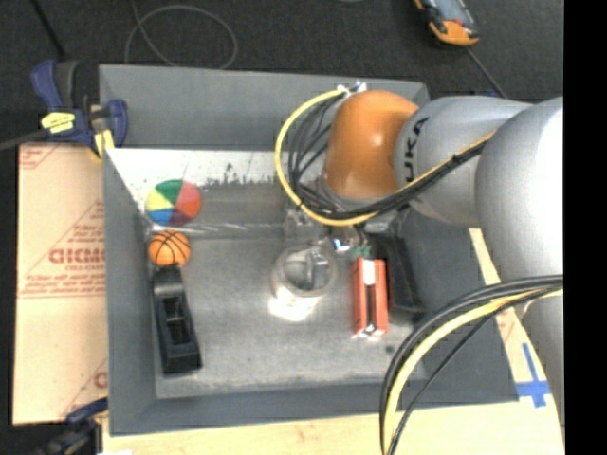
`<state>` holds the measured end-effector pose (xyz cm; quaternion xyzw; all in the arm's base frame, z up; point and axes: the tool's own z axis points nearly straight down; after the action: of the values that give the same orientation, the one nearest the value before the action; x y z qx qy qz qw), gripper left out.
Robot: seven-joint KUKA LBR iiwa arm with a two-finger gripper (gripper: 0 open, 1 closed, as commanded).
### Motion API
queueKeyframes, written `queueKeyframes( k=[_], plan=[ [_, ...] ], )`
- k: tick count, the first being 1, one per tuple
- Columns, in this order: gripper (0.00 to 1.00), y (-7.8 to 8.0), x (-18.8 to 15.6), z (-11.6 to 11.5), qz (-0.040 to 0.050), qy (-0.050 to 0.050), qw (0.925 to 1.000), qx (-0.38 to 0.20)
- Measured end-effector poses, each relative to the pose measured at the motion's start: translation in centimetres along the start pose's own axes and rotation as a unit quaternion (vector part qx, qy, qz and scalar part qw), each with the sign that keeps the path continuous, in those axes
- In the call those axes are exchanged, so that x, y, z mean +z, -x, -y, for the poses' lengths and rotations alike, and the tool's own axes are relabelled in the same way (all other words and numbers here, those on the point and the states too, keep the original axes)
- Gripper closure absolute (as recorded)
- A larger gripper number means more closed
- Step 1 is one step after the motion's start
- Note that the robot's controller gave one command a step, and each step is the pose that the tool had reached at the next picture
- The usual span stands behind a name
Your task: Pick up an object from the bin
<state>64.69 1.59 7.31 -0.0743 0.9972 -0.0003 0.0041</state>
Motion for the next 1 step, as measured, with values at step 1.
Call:
queueKeyframes(
  k=[1],
  plan=[
    [1.00, 0.98, 0.14, 0.19, -0.0013, 0.001, 0.9997, 0.022]
  ],
)
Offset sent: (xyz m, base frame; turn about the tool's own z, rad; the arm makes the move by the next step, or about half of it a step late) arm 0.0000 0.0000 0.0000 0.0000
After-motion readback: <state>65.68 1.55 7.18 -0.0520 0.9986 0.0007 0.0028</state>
